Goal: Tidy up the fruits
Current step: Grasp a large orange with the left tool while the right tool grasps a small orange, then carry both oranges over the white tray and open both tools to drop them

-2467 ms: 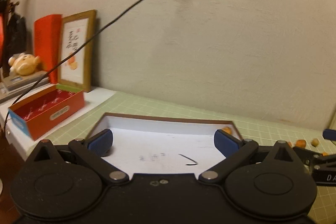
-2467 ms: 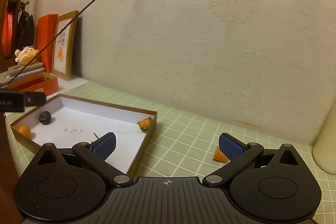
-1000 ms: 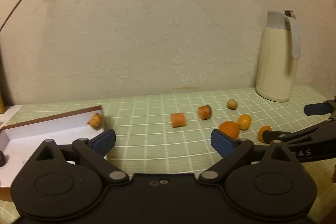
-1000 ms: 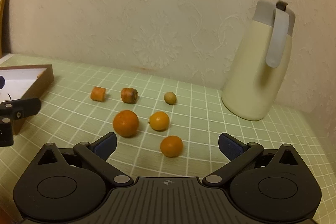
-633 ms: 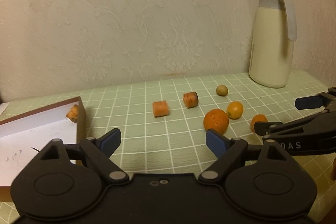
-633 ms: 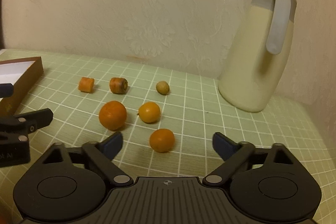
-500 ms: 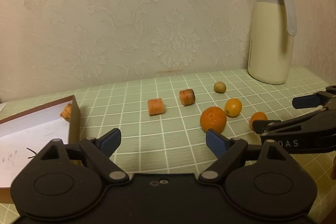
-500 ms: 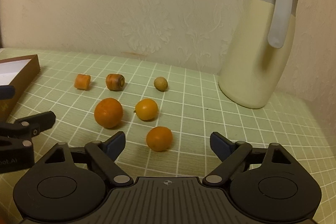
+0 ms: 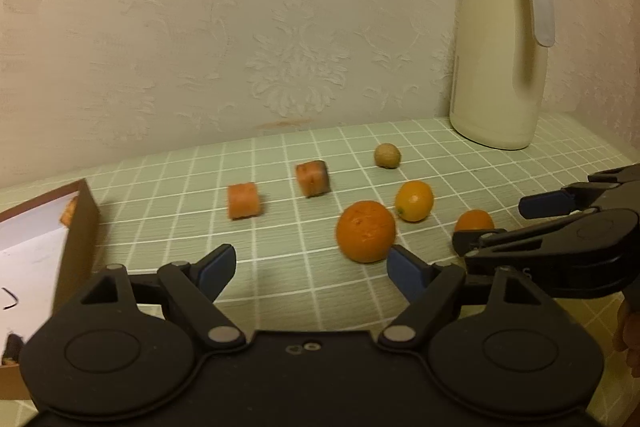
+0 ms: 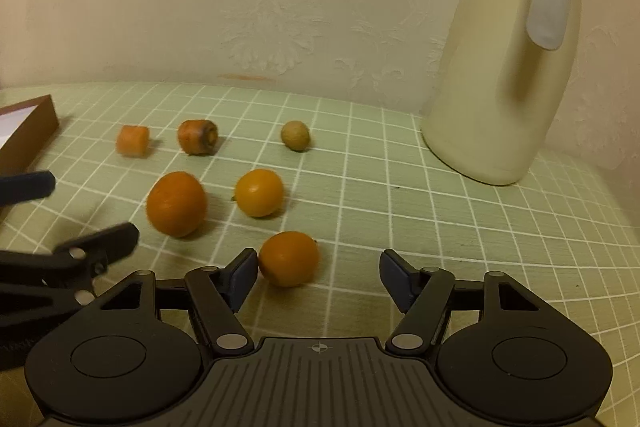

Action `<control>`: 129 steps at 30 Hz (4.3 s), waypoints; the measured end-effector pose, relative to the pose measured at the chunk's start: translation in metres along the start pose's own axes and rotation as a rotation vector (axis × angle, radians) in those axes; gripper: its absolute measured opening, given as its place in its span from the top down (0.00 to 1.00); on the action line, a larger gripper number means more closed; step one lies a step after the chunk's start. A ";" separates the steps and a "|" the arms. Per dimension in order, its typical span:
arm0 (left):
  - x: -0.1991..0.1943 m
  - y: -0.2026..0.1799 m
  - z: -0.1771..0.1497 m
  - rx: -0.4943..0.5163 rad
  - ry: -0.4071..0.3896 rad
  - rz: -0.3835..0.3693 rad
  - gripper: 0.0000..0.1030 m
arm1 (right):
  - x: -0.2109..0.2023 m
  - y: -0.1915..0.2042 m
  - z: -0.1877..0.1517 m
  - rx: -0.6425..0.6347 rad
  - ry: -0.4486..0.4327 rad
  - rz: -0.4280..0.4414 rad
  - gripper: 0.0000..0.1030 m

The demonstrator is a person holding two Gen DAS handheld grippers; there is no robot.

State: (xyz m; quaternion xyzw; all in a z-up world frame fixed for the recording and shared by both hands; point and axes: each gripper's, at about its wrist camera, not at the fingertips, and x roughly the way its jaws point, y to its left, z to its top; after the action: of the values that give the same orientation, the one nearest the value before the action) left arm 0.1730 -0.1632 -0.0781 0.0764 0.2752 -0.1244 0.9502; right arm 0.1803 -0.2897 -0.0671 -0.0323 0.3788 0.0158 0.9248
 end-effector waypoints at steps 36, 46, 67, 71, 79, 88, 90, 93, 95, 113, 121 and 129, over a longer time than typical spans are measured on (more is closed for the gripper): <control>0.032 -0.004 0.009 -0.048 0.044 -0.081 0.70 | 0.001 -0.026 0.005 0.057 -0.002 0.064 0.62; -0.014 0.018 0.016 -0.078 -0.003 -0.071 0.70 | -0.031 -0.011 0.019 0.049 -0.052 0.068 0.63; -0.120 0.064 0.005 -0.098 -0.105 -0.016 0.70 | -0.108 0.026 0.026 -0.035 -0.173 0.127 0.62; -0.140 0.085 0.001 -0.110 -0.120 0.021 0.70 | -0.125 0.038 0.021 -0.063 -0.192 0.164 0.62; -0.171 0.128 -0.013 -0.148 -0.140 0.116 0.70 | -0.131 0.080 0.028 -0.104 -0.221 0.240 0.62; -0.193 0.173 -0.026 -0.219 -0.146 0.219 0.70 | -0.135 0.145 0.038 -0.190 -0.279 0.381 0.62; -0.197 0.184 -0.029 -0.239 -0.150 0.240 0.70 | -0.136 0.159 0.039 -0.200 -0.293 0.406 0.62; -0.201 0.197 -0.032 -0.268 -0.150 0.275 0.70 | -0.134 0.178 0.043 -0.207 -0.302 0.434 0.62; -0.204 0.207 -0.034 -0.285 -0.154 0.298 0.70 | -0.134 0.187 0.045 -0.209 -0.311 0.450 0.62; -0.195 0.276 -0.040 -0.330 -0.124 0.432 0.70 | -0.102 0.258 0.074 -0.247 -0.311 0.508 0.62; -0.181 0.299 -0.046 -0.350 -0.091 0.461 0.70 | -0.074 0.275 0.079 -0.244 -0.274 0.515 0.62; -0.169 0.311 -0.052 -0.354 -0.063 0.468 0.70 | -0.058 0.286 0.082 -0.247 -0.257 0.521 0.62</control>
State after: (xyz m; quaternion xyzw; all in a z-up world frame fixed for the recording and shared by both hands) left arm 0.0956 0.1788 -0.0060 -0.0331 0.2379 0.1459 0.9597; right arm 0.1810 0.0015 0.0184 -0.0440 0.2493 0.3018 0.9191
